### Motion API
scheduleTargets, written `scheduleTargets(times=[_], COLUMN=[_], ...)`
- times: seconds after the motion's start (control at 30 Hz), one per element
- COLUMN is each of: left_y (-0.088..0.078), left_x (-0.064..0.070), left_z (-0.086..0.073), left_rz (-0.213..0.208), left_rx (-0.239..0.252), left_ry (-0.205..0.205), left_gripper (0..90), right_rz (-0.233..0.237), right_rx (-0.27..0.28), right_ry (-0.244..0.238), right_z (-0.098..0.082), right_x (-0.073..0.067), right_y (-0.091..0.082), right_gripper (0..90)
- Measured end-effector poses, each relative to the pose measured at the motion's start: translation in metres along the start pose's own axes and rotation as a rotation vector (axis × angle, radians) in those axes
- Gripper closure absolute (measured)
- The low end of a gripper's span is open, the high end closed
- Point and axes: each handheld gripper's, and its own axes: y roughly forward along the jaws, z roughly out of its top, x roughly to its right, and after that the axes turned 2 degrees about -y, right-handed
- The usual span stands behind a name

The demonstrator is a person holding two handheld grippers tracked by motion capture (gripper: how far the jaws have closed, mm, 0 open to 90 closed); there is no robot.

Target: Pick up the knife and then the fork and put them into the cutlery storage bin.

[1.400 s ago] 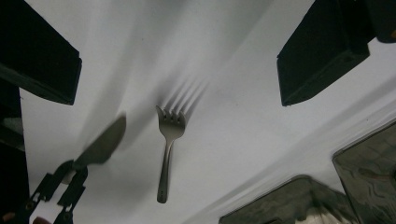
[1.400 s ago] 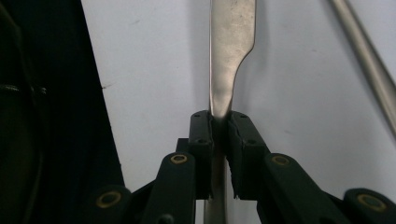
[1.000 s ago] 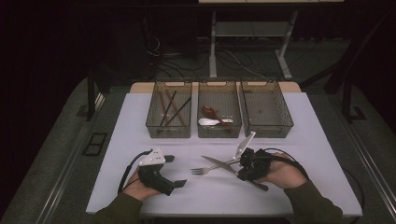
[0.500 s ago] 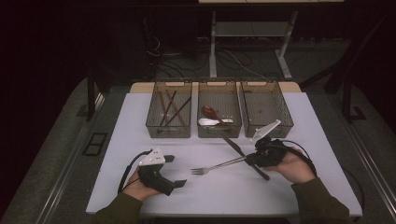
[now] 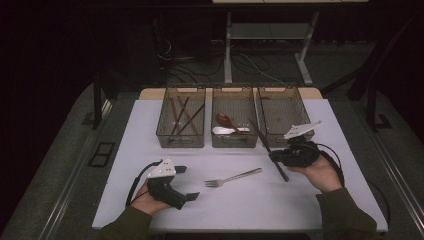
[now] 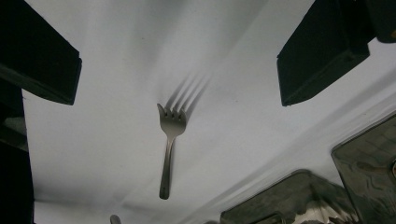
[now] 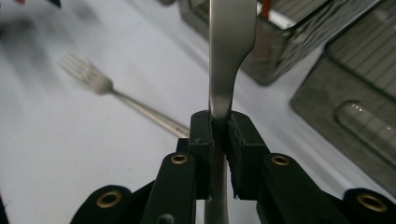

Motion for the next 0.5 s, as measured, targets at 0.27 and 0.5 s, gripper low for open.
scheduleTargets(times=[0.27, 0.5], left_y=[0.000, -0.001], left_x=[0.000, 0.001], left_z=[0.000, 0.000], left_rz=[-0.002, -0.002], left_rx=[0.003, 0.007], left_ry=[-0.001, -0.006], left_gripper=[0.0, 0.0], right_rz=[-0.039, -0.076], right_rx=[0.081, 0.136], right_ry=[0.036, 0.063], right_z=[0.001, 0.010], right_x=[0.011, 0.027], right_y=[-0.009, -0.024], right_gripper=[80.7, 80.6])
